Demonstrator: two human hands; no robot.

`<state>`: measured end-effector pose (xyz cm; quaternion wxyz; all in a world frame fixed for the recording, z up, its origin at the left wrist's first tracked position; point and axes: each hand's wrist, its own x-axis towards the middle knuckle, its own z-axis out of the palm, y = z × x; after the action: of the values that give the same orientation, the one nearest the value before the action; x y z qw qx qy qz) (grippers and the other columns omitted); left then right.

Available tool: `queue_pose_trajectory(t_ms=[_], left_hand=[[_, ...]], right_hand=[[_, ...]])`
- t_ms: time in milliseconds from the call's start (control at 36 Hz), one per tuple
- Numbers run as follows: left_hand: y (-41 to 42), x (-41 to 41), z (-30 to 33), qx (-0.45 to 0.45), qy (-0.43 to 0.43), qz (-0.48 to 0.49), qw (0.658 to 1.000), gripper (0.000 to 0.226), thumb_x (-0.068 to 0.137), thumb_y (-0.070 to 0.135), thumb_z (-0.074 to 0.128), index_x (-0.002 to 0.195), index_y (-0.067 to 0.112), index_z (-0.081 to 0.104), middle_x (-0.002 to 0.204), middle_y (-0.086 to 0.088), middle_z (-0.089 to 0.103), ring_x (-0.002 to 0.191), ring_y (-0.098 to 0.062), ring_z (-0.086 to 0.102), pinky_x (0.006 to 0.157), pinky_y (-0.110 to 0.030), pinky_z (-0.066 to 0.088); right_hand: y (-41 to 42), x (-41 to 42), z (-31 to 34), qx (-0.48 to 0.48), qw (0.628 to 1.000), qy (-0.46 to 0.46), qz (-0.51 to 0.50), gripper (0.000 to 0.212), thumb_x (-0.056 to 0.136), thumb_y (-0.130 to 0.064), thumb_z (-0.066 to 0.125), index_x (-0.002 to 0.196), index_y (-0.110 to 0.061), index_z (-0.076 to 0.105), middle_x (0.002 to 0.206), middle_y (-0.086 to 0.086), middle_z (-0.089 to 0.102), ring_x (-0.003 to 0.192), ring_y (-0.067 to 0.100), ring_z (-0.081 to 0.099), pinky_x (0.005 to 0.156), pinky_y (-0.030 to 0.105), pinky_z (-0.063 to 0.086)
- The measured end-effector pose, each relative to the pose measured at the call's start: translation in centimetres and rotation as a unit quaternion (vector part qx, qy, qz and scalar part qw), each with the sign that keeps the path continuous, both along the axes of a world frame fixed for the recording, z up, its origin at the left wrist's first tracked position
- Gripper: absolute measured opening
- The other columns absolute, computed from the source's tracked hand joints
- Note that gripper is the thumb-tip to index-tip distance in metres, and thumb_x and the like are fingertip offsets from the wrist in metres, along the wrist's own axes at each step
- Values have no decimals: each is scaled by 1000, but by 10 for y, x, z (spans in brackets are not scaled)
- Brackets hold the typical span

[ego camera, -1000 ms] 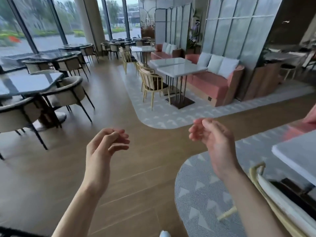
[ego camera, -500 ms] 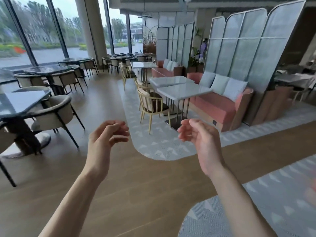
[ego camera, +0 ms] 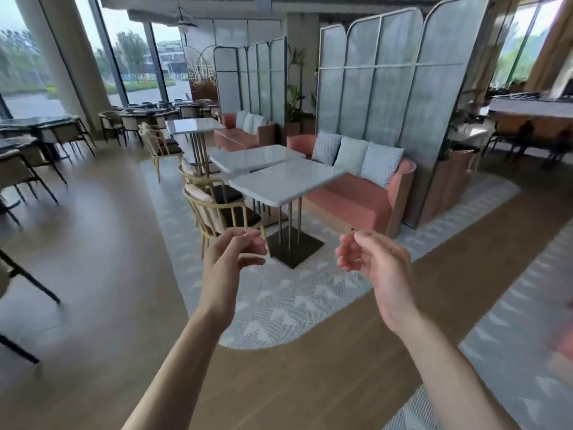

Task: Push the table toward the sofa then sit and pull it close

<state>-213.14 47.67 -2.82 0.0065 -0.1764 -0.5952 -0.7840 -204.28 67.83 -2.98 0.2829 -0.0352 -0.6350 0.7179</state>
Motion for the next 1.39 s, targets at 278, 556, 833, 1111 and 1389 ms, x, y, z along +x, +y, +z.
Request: queue_pose_trajectory(t_ms=[278,556,833,1111,1389], left_hand=[[79,-208,3,-26,6,-4,1000,19,83,21,57,88,9,70,83,-10,69,78,-24,65,76,-40,52],[154,-421,-26,-12,-14,89,996,21,82,21,57,90,7,72,83,-12,69,78,-26,65,77,-43,52],[260,-614,-67,-39,-88,131,987,16,87,19,59,87,11,73,84,-9,71,81,-25,65,73,-36,52],[377,-864,-183,-120,-178,138,967,21,94,12,50,92,13,71,94,-2,71,87,-15,64,78,-31,51],[423,-1050,-282,-274,-263,150,913,25,94,22,52,107,15,71,106,0,69,100,-17,61,79,-26,49]], right_hand=[[89,-204,-2,-12,1000,21,-5,25,91,-25,56,82,-16,78,78,11,74,69,23,69,64,27,57],[176,-448,-17,8,997,-9,79,26,88,-29,56,80,-14,75,75,9,73,68,22,66,66,32,53],[274,-650,-34,12,987,-87,136,23,97,-17,53,88,-7,71,76,9,72,69,24,64,67,31,50],[369,-876,-118,82,963,-224,123,24,98,-15,54,101,6,66,89,16,69,76,26,61,66,32,45],[425,-1101,-201,137,920,-347,119,17,92,-23,59,85,-11,68,88,9,71,75,18,65,64,30,49]])
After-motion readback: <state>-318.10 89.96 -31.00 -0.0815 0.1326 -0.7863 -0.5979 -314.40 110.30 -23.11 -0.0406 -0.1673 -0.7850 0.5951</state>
